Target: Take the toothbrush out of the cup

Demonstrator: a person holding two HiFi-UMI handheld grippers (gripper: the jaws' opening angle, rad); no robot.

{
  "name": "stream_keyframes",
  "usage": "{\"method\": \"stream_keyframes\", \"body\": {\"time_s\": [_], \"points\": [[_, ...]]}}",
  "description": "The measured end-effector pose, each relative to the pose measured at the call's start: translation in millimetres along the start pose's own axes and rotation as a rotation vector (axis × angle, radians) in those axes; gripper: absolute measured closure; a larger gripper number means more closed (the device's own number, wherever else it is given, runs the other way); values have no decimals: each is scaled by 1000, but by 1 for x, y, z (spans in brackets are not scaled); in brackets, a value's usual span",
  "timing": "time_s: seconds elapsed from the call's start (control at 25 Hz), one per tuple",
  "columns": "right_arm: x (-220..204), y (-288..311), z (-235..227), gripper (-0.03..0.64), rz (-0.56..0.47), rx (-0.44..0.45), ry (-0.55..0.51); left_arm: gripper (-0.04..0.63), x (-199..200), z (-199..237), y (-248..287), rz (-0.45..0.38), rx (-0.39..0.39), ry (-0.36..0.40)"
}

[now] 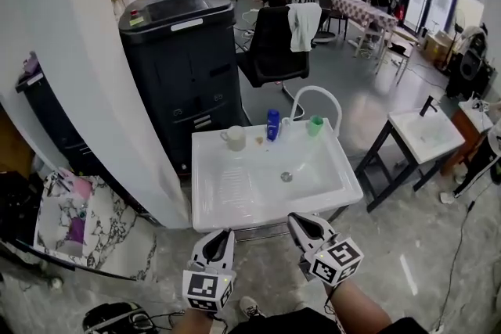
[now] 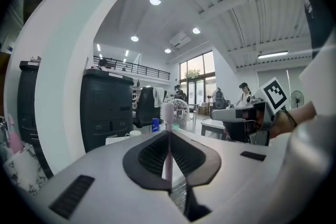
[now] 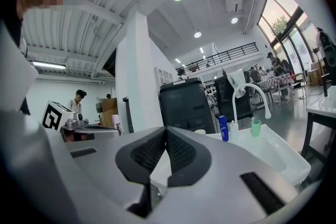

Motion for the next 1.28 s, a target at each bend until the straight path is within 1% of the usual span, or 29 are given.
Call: {"method": "stream_keyframes", "body": {"time_s": [0.12, 0.44, 0.8, 1.28], "points": [[1, -8, -5, 600, -3, 39, 0, 568, 2, -16, 1, 2, 27, 5], [8, -39, -31, 600, -9, 136, -9, 568, 8, -76, 13, 6, 87, 17], [18, -71, -53, 601, -18, 170, -4, 568, 19, -120, 16, -1, 128, 35], [24, -87, -58, 600, -35, 187, -2, 568, 27, -139, 12, -9, 142, 62]]}}
Point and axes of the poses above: the fingertips, and each gripper's own axes: y forward along the fingers, z to its left, x out of its top, the point moved 8 cm from there along -y, backward along the fingers, and after that the axes turned 12 degrees about -x, right-handed, at the moved point
